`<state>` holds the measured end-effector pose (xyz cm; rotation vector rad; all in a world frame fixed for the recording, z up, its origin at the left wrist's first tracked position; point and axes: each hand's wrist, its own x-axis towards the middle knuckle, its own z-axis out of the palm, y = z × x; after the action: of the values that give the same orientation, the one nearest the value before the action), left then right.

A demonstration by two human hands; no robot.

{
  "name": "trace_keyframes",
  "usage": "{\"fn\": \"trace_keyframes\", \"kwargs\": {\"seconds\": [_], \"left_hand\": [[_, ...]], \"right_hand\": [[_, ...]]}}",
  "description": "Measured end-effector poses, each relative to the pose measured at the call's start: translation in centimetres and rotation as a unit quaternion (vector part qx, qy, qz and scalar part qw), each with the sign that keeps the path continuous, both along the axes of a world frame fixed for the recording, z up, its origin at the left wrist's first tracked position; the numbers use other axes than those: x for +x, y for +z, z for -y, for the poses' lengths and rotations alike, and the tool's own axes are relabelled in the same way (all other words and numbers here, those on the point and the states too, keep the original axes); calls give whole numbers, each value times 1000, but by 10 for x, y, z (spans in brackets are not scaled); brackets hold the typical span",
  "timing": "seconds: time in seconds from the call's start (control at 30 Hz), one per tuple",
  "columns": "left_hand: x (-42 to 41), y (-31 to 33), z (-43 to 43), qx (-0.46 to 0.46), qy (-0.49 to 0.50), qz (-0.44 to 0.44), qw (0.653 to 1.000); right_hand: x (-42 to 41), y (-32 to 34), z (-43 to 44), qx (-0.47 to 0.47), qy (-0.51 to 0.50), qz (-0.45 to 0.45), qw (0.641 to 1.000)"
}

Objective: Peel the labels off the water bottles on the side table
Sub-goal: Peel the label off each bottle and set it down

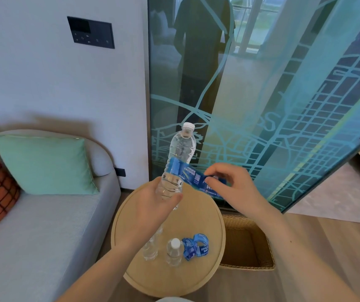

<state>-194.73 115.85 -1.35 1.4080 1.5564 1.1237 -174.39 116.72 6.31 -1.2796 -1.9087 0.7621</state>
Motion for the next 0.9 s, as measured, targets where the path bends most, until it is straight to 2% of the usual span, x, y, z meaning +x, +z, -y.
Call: {"fn": "trace_keyframes", "kwargs": {"seconds": [0.23, 0.37, 0.47, 0.9], "left_hand": [[4, -3, -2, -9, -4, -5, 1000], [5, -4, -3, -23, -2, 4, 1000], [7, -3, -3, -35, -4, 15, 999], [10, -10, -10, -41, -6, 34, 999]], "right_hand": [[-10, 4, 4, 88, 60, 67, 992], [-6, 4, 6, 131, 92, 135, 978], [-5, 3, 9, 167, 108, 153, 968], [7, -17, 16, 214, 16, 70, 974]]}}
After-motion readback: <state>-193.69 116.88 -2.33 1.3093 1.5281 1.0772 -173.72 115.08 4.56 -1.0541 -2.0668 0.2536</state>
